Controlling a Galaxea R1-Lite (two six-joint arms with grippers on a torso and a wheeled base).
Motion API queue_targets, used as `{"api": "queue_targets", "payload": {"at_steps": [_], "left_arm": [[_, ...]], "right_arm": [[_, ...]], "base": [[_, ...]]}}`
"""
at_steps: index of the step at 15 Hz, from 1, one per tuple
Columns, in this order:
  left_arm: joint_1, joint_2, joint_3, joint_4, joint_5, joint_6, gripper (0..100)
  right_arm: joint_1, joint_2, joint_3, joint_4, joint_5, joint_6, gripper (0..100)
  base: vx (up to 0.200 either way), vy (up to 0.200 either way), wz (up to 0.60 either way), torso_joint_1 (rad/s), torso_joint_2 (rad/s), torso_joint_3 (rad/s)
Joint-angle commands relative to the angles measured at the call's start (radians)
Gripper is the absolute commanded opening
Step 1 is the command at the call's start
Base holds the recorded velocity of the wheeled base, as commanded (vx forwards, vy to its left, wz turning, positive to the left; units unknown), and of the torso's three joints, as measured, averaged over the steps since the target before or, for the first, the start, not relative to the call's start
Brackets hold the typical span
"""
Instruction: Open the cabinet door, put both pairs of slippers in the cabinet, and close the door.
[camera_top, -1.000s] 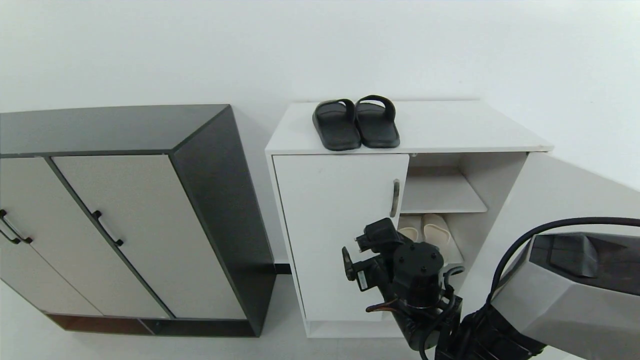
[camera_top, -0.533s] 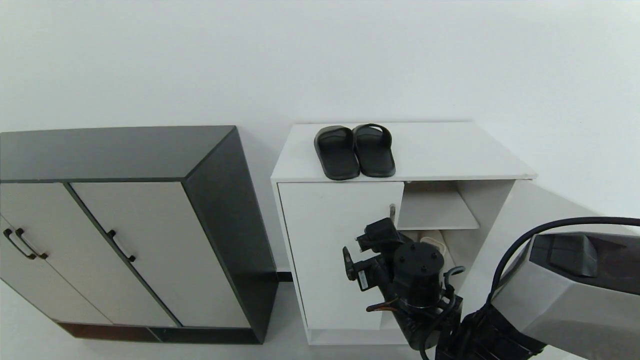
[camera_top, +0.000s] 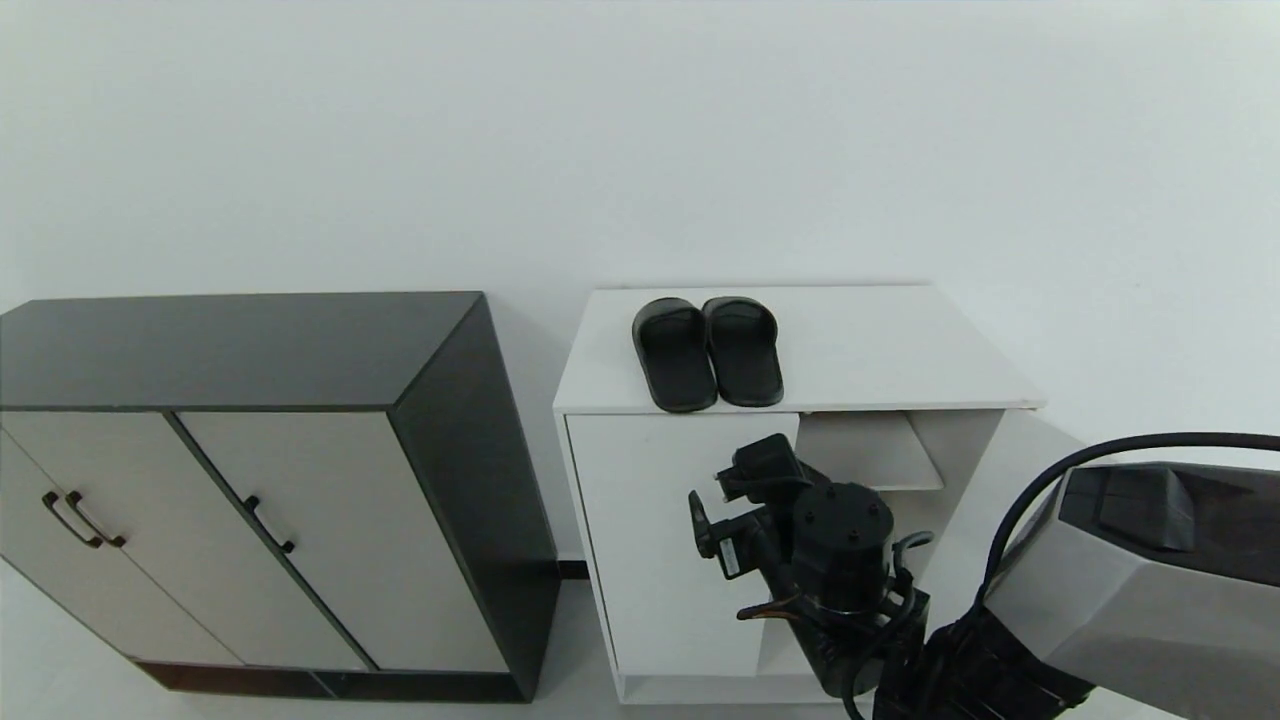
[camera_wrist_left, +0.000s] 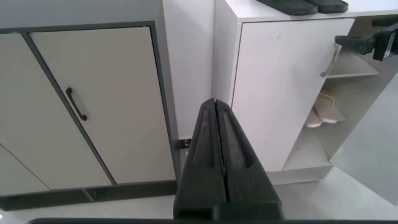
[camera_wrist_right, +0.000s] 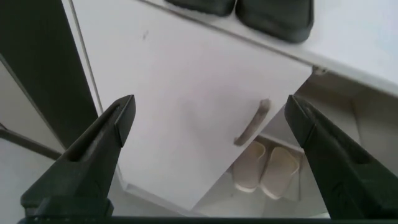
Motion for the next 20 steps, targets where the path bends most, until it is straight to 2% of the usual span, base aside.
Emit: {"api": "queue_targets", "payload": {"at_steps": [1,3,7,9,13,20], "left_arm": [[0.000,0.001,0.000,0.001,0.000,0.000,0],[0.000,0.001,0.000,0.001,0.000,0.002,0],[0.000,0.001,0.000,0.001,0.000,0.002,0],[0.000,0.001,0.000,0.001,0.000,0.008,0],[0.000,0.001,0.000,0.001,0.000,0.005,0],[0.000,0.001,0.000,0.001,-0.002,0.006,0]], "right_arm": [[-0.008,0.005,-0.006,-0.029,0.000,-0.035,100],[-0.009,-0.010,0.003,-0.088,0.016,-0.105,100],[0.018,-0.116,-0.055,0.123,0.011,-0.092,100],[0.026,-0.145,-0.135,0.249,-0.006,0.027,100],[0.027,-0.229,-0.281,0.663,-0.047,0.254,100],[0.033,-0.191,-0.310,0.678,-0.058,0.281,100]], "base": [[0.000,0.000,0.00,0.036,-0.10,-0.061],[0.000,0.000,0.00,0.011,-0.03,-0.021],[0.000,0.000,0.00,0.000,0.00,0.000],[0.000,0.000,0.00,0.000,0.00,0.000],[0.000,0.000,0.00,0.000,0.00,0.000],[0.200,0.000,0.00,0.004,0.00,0.003]]}}
